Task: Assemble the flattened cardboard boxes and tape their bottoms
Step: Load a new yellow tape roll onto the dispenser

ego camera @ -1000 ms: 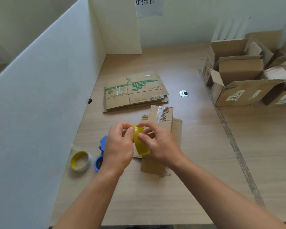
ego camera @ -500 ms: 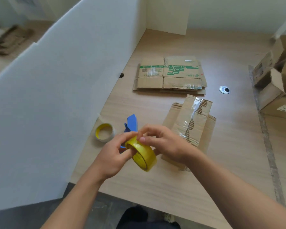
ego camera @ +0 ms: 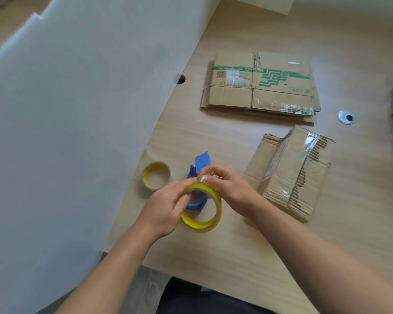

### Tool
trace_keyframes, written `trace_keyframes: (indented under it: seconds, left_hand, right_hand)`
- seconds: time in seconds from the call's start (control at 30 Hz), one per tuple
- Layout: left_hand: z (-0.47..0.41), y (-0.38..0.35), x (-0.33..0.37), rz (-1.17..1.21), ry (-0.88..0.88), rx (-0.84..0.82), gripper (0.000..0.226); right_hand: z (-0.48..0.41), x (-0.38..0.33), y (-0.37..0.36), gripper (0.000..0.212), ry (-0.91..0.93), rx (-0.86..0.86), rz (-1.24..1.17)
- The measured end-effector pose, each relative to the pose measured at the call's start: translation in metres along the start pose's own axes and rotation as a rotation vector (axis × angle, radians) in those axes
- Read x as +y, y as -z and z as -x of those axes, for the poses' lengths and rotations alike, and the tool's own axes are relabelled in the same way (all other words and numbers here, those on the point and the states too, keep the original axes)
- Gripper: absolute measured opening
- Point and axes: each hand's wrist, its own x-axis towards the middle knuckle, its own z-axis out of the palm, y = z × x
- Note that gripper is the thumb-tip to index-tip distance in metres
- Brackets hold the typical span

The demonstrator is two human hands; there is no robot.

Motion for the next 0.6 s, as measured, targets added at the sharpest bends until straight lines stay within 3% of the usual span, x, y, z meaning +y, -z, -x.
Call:
trace_keyframes:
  seconds: [0.17, 0.4, 0.53, 0.6]
  left_hand:
    - [-0.011, 0.005, -0.017, -0.062, 0.018, 0.032, 0.039]
    - [-0.017, 0.009, -0.027, -0.146, 0.101, 0.012, 0.024]
    - [-0.028, -0.002, -0.022, -0.206, 0.08, -0.076, 0.056]
    - [-0.028, -0.009, -0.022, -0.225, 0.055, -0.127, 0.055]
  right_hand:
    - [-0.013, 0.005, 0.011, 0.03, -0.095, 0.194, -0.232]
    - [-0.025, -0.004, 0.007, 0.023, -0.124, 0.091, -0.037]
    - [-0.031, -0.006, -0.006, 0.012, -0.085, 0.165, 0.005]
    - [-0.035, -0.007, -0.008, 0.013, -0.058, 0.235, 0.105]
